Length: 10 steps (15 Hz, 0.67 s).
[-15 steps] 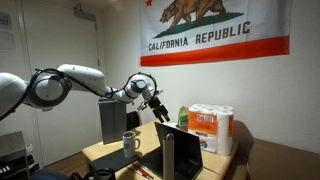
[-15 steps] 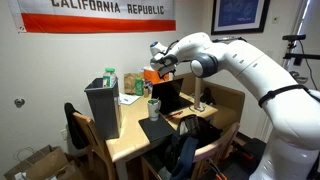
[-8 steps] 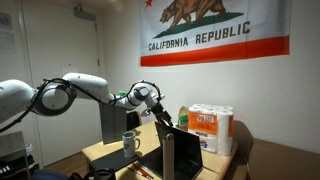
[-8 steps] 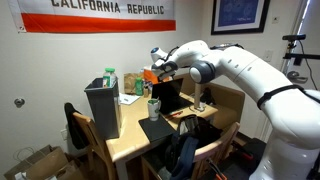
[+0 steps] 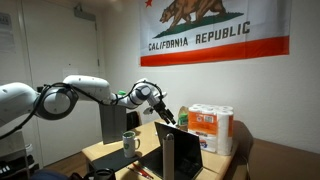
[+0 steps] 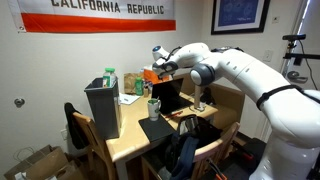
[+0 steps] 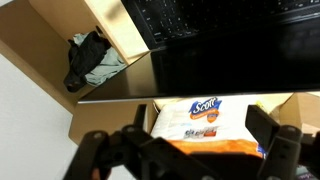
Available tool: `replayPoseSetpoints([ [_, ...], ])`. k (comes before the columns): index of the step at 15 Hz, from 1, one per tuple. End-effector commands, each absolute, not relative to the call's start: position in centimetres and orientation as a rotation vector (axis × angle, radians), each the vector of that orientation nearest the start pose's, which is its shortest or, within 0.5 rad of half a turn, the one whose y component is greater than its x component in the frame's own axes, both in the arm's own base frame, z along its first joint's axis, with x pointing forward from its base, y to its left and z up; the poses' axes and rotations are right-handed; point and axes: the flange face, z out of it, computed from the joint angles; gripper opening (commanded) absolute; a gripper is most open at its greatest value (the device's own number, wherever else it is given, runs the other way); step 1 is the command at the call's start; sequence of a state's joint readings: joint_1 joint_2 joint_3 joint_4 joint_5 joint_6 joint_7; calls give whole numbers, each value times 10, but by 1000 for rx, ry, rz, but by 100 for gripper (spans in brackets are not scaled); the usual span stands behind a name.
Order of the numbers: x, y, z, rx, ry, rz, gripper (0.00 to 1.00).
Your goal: Put the spoon in the cup, the cup in the bag and close the laptop
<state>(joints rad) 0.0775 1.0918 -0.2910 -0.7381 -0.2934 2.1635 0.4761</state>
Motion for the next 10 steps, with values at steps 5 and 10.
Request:
replayPoseSetpoints([
  [5,833,-61,341,-3372,639,-858,100],
  [10,837,-69,311,-3357,608,-882,100],
])
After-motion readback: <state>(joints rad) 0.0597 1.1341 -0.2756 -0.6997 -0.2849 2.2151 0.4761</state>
